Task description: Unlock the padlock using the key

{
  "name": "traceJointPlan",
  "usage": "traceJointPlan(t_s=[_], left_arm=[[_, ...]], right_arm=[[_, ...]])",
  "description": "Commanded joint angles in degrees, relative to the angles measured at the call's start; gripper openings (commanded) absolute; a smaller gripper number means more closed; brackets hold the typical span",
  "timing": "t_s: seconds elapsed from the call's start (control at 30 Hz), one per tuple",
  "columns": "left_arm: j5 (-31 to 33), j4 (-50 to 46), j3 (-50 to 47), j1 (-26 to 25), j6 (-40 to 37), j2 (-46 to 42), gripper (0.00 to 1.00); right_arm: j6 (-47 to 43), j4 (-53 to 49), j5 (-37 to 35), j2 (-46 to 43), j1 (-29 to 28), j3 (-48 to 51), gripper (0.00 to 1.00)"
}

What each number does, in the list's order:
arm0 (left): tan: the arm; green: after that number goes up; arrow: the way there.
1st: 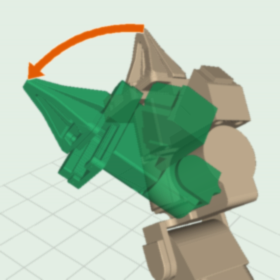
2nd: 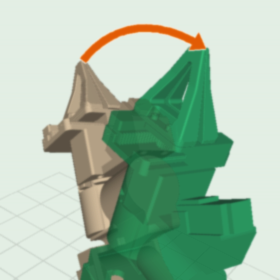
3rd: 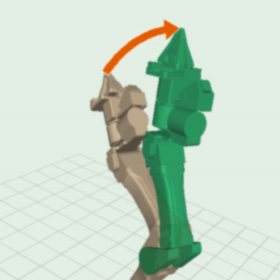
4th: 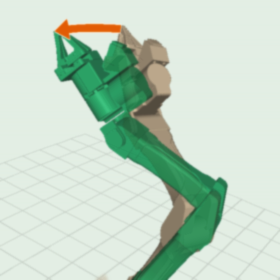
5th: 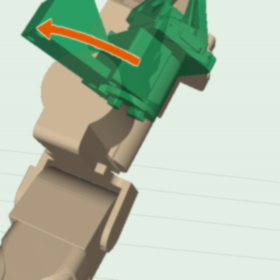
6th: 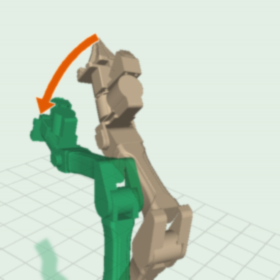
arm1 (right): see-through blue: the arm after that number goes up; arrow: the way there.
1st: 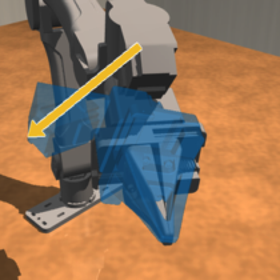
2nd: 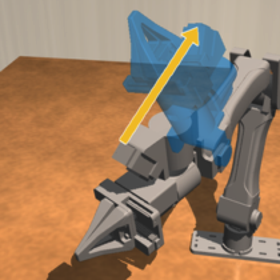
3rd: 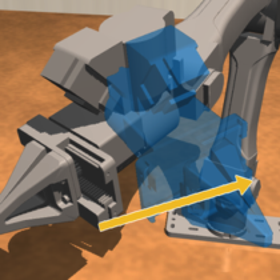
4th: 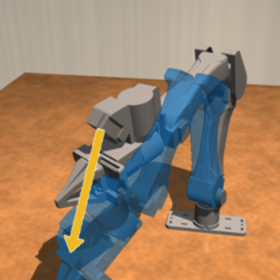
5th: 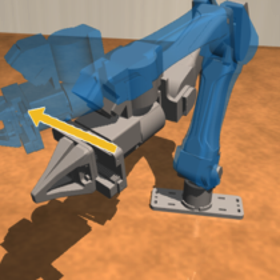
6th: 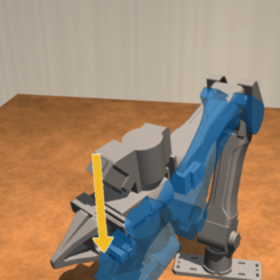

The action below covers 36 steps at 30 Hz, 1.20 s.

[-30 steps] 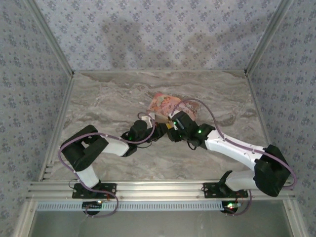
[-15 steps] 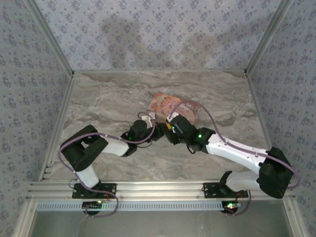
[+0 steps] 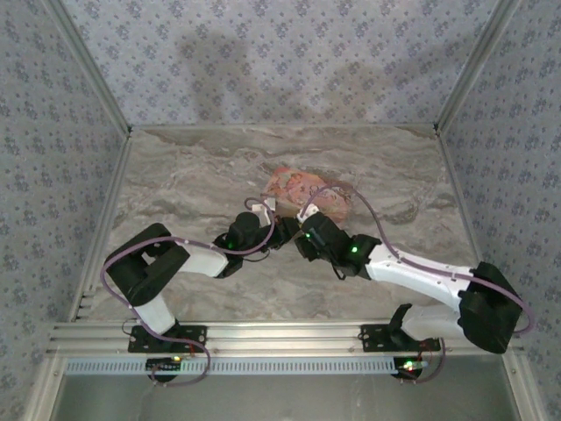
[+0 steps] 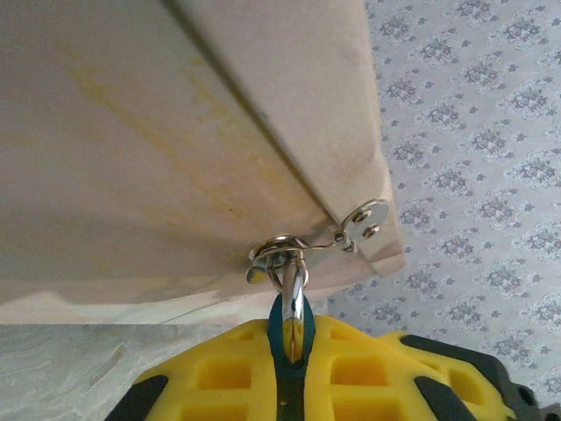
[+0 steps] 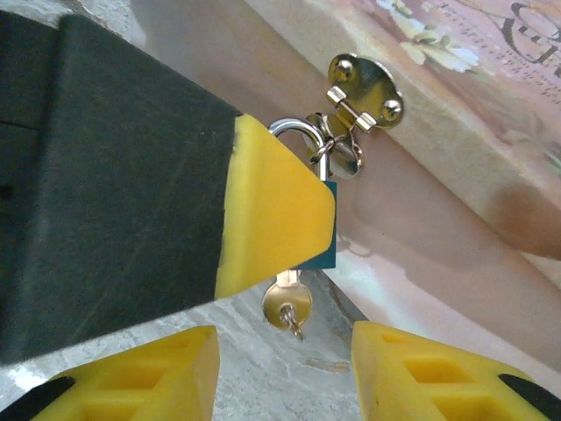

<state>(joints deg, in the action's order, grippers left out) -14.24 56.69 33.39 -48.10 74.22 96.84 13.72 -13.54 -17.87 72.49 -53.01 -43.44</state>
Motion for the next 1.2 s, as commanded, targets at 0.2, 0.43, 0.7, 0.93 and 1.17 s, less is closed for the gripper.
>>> traceJointPlan(t_s=[0.2, 0.43, 0.7, 0.93, 1.17], left_arm=[[-1.6, 4.3, 1.8, 0.2, 0.1, -3.0, 0.00], [-1.7, 4.5, 1.8, 0.2, 0.1, -2.6, 0.00], [-1.5, 4.3, 1.5, 0.2, -0.1, -2.4, 0.00], [-1.3, 3.9, 1.1, 0.3, -0.6, -2.3, 0.00], [-0.7, 1.9, -1.1, 0.2, -2.6, -2.3, 0.01]], right_arm=[[-1.7, 3.2, -3.4, 4.1, 0.5, -2.8, 0.44], [-2.7, 2.5, -3.5, 3.9, 0.5, -3.7, 0.39], [-3.5, 2.1, 3.1, 3.4, 1.4, -3.3, 0.00], [-0.5, 3.8, 9.6, 1.9, 3.6, -0.1, 0.16], [1.5, 2.4, 10.8, -1.7, 3.8, 3.2, 0.40]])
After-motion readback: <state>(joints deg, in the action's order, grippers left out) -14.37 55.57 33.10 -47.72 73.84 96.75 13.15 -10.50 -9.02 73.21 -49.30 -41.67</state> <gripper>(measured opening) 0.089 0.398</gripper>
